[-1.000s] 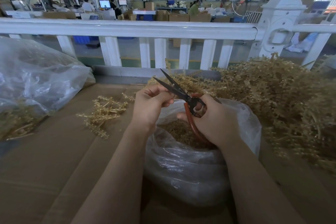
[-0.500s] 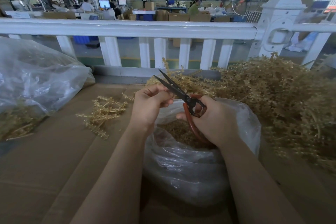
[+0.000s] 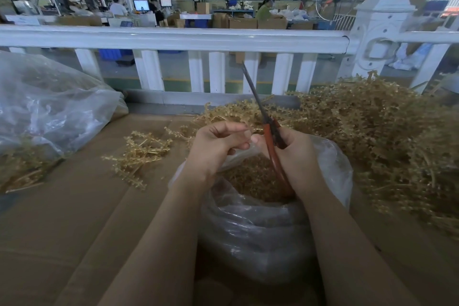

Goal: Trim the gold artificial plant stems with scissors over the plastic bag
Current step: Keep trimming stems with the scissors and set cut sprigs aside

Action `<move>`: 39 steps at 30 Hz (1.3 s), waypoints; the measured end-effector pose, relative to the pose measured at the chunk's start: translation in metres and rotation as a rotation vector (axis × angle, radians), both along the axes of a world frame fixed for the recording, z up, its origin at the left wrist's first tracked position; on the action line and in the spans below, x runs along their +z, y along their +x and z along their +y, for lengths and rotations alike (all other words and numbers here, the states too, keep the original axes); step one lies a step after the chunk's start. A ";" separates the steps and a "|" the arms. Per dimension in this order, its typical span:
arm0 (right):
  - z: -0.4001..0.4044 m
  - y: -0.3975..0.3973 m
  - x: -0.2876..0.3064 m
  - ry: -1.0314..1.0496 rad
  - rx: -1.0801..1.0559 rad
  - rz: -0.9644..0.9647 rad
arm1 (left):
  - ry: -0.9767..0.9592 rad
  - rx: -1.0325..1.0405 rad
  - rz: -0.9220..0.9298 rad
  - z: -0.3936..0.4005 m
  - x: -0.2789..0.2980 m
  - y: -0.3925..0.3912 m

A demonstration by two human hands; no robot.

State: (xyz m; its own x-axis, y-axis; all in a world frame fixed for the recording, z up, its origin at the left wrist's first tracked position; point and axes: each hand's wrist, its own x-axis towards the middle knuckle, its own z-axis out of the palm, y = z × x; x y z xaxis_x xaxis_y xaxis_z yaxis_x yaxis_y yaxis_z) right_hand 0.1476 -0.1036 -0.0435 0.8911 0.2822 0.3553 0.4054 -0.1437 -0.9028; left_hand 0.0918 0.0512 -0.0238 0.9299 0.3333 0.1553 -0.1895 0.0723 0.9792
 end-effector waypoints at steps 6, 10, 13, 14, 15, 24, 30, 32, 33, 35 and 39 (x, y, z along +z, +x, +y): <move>0.001 0.004 -0.002 0.024 0.017 0.043 | -0.005 -0.067 0.055 -0.004 -0.001 0.000; 0.002 0.003 -0.001 0.017 0.019 0.044 | -0.057 -0.092 0.081 -0.003 -0.002 0.001; 0.001 0.002 -0.001 -0.017 0.014 0.028 | -0.102 -0.082 0.068 -0.004 -0.001 0.002; 0.001 0.002 0.000 -0.031 0.012 0.024 | -0.114 -0.074 0.054 -0.004 0.000 0.002; 0.001 0.002 0.000 -0.039 0.012 0.022 | -0.119 -0.068 0.039 -0.003 0.000 0.002; -0.003 0.000 -0.003 -0.224 -0.090 -0.116 | 0.012 0.130 -0.094 0.000 0.000 0.005; -0.003 0.000 -0.004 -0.435 -0.147 -0.236 | -0.007 0.164 -0.209 0.005 0.000 0.006; -0.003 -0.002 -0.002 -0.473 -0.174 -0.290 | 0.009 0.175 -0.227 0.006 -0.002 0.006; -0.003 -0.002 -0.002 -0.488 -0.187 -0.319 | 0.022 0.181 -0.234 0.007 -0.003 0.006; -0.003 -0.003 -0.001 -0.506 -0.200 -0.351 | 0.043 0.194 -0.241 0.007 -0.004 0.007; -0.002 -0.002 -0.001 -0.541 -0.223 -0.349 | 0.080 0.211 -0.228 0.009 -0.003 0.006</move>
State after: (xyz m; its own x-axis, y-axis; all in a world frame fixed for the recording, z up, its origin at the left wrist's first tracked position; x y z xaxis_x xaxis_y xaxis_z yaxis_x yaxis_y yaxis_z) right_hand 0.1456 -0.1058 -0.0441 0.8075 0.3238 0.4930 0.5681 -0.6518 -0.5024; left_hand 0.0981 0.0597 -0.0269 0.7798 0.4934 0.3853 -0.4071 -0.0679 0.9109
